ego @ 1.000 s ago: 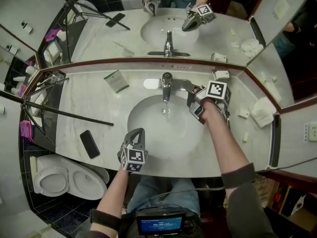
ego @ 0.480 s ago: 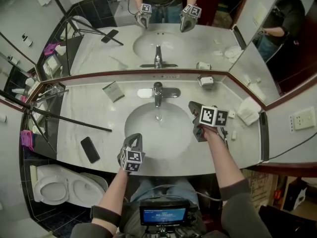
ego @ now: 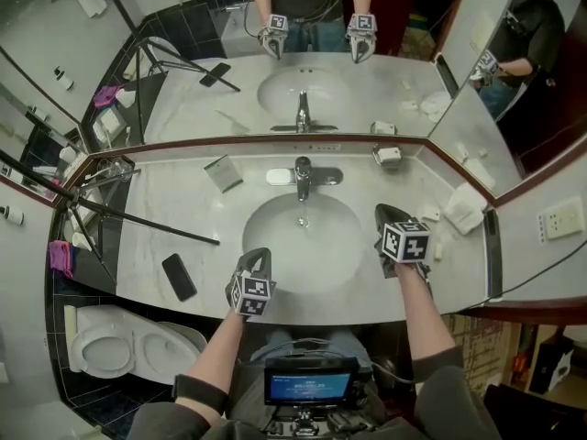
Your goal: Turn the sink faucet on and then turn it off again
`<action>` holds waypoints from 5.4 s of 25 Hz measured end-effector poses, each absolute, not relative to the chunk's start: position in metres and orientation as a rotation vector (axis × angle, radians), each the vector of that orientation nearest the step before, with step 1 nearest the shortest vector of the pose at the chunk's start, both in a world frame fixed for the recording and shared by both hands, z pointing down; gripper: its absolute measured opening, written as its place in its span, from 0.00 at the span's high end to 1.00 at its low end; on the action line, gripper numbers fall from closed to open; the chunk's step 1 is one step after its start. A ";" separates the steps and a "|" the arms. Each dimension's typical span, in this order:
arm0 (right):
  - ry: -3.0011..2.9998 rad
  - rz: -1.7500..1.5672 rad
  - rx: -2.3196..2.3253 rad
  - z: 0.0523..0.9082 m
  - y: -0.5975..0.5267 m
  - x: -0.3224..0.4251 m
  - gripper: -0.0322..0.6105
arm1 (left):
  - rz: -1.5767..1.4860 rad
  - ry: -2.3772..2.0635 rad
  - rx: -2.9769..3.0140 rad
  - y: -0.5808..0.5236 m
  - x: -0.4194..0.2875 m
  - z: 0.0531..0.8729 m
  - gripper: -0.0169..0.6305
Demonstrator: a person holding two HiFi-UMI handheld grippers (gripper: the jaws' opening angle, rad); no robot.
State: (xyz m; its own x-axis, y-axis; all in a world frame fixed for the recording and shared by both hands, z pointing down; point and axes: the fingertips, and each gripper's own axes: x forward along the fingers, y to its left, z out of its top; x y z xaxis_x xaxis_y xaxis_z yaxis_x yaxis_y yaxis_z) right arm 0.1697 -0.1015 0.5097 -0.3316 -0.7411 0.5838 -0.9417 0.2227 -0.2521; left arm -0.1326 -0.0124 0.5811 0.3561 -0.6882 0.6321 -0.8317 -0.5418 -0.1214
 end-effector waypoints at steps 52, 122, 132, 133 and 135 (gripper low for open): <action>-2.285 0.678 1.187 0.569 -0.157 0.099 0.70 | 1.000 -1.378 2.354 -0.013 -0.123 0.605 0.97; -2.041 -0.592 0.506 0.612 -0.256 -0.033 0.75 | 0.976 -1.376 2.302 -0.032 -0.143 0.650 0.97; -2.045 -0.630 0.492 0.619 -0.236 -0.033 0.78 | 0.972 -1.370 2.312 -0.033 -0.136 0.649 0.97; -2.044 -0.630 0.498 0.619 -0.236 -0.032 0.78 | 0.971 -1.368 2.314 -0.032 -0.135 0.649 0.97; -2.039 -0.637 0.499 0.619 -0.236 -0.033 0.78 | 0.973 -1.367 2.315 -0.030 -0.134 0.649 0.97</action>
State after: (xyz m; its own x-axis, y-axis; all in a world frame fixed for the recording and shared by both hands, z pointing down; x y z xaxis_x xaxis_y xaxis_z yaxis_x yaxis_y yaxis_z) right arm -0.0328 -0.2363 0.6188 -0.5014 -0.5707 0.6503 -0.0993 0.7846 0.6120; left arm -0.1343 -0.0300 0.6492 0.3254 -0.6640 0.6732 -0.8536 -0.5125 -0.0930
